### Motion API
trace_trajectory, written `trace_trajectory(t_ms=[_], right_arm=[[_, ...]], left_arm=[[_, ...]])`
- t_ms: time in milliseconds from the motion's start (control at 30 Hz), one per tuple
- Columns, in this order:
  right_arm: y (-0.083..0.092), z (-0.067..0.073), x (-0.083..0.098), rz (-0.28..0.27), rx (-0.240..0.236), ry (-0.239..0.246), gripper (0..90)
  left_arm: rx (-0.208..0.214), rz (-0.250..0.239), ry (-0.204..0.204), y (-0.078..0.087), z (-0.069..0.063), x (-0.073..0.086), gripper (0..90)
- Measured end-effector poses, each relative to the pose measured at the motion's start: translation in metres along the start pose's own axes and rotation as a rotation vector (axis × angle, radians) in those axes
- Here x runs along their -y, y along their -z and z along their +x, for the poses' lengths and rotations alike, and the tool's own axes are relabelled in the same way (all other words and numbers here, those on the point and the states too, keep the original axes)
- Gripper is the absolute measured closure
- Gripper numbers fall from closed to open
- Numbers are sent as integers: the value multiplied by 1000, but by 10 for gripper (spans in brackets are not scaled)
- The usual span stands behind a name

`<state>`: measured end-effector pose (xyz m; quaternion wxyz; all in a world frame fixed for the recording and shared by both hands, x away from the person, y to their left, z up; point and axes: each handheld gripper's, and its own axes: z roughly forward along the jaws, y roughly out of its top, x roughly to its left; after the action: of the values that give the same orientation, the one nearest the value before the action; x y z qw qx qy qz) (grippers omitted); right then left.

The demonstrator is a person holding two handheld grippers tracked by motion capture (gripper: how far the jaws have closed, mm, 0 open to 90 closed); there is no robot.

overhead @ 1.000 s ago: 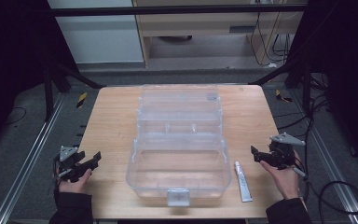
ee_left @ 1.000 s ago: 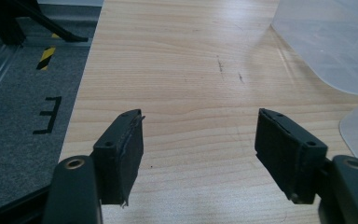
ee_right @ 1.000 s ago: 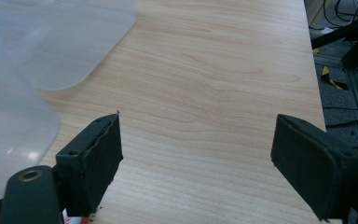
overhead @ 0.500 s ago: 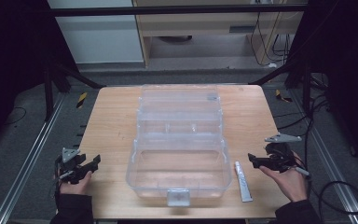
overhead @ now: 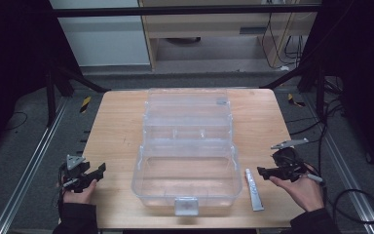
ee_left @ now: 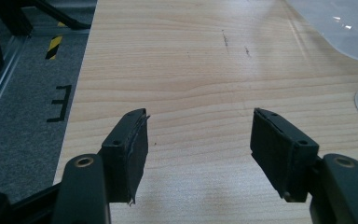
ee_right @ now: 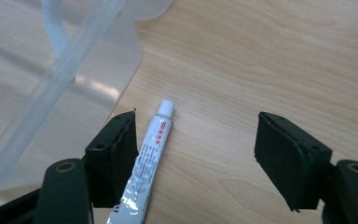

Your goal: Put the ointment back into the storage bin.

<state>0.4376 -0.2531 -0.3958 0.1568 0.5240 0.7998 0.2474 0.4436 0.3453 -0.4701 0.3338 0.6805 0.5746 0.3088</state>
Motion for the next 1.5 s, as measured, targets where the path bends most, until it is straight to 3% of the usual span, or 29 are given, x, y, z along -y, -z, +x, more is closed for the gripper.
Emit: trace_trajectory(t_ms=[167,467,1167,1500], right_arm=[[-8,4,1,58,3,20,346],[-21,13,0,141,-22,-5,416],[-53,25,-3,271,-42,2,549],[-68,28,-4,321,-35,5,564]], left_arm=[[-4,8,-1,0,0,0,368],[-8,18,-10,-1,1,1,367],[-5,34,-24,-2,1,1,369],[0,39,-23,-2,1,1,369]])
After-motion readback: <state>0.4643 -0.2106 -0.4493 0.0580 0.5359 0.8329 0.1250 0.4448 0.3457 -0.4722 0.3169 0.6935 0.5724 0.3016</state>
